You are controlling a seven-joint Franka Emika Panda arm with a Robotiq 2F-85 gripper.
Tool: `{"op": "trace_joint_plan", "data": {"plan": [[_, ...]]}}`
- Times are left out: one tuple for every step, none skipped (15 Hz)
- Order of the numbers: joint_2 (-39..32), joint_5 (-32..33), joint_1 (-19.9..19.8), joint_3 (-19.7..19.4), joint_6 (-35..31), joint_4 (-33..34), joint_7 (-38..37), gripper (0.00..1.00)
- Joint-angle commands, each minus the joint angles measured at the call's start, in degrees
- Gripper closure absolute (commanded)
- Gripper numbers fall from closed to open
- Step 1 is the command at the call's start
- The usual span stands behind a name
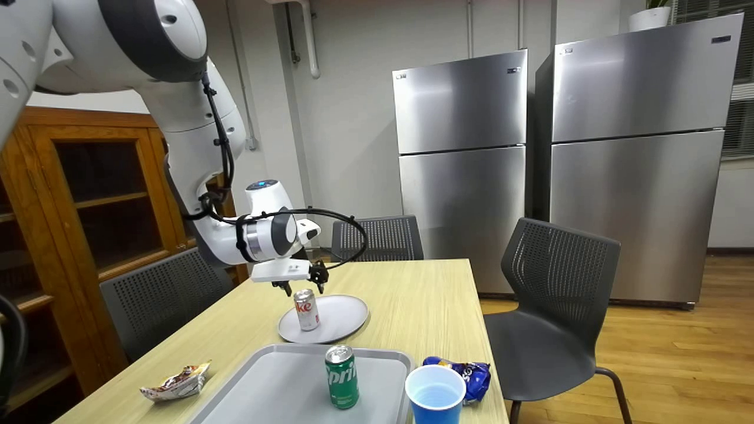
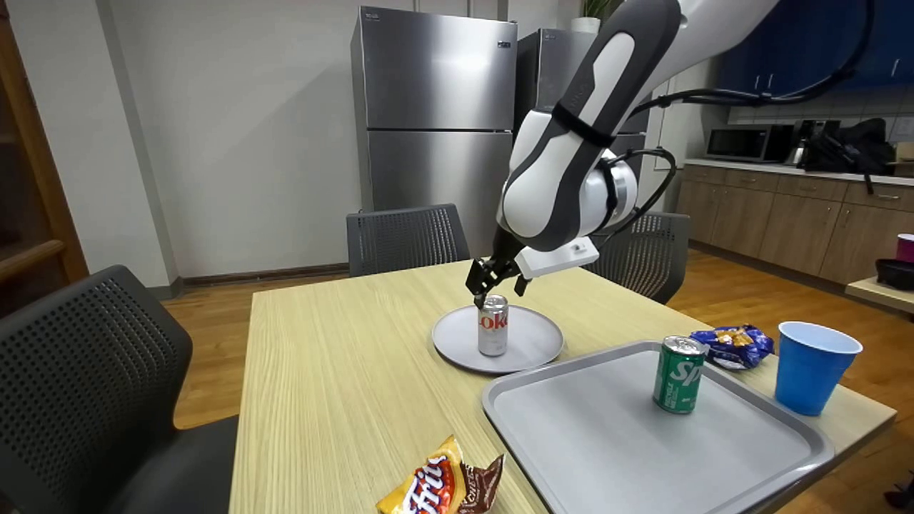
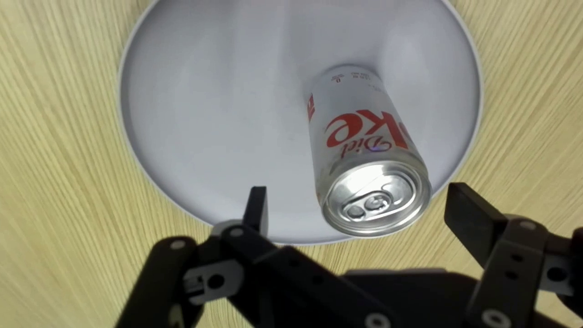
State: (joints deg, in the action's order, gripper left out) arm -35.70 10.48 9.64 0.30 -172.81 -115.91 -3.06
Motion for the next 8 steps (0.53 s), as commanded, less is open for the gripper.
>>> {"op": "trace_joint_plan", "data": {"plan": [[-1.33, -1.31, -0.23, 0.70, 1.78, 2.23, 2.02, 0.00], [-1.69, -1.32, -0.21, 0.70, 1.89, 2.49, 2.02, 0.00], [-1.97, -1.30, -0.12, 0.62, 1.94, 2.69, 1.97, 0.00], [-2.20, -1.33, -0.21, 0.72, 2.00, 2.87, 2.04, 0.00], [-2.51, -1.35, -0.21, 0.75, 2.05, 3.09, 2.04, 0.00], [-2.76, -1.32, -0.13, 0.69, 2.04, 3.27, 2.01, 0.00], [-3.02, -1.32, -0.16, 0.73, 2.06, 3.49, 2.06, 0.00], [-3.27, -1.33, -0.18, 0.76, 2.05, 3.68, 2.07, 0.00]]}}
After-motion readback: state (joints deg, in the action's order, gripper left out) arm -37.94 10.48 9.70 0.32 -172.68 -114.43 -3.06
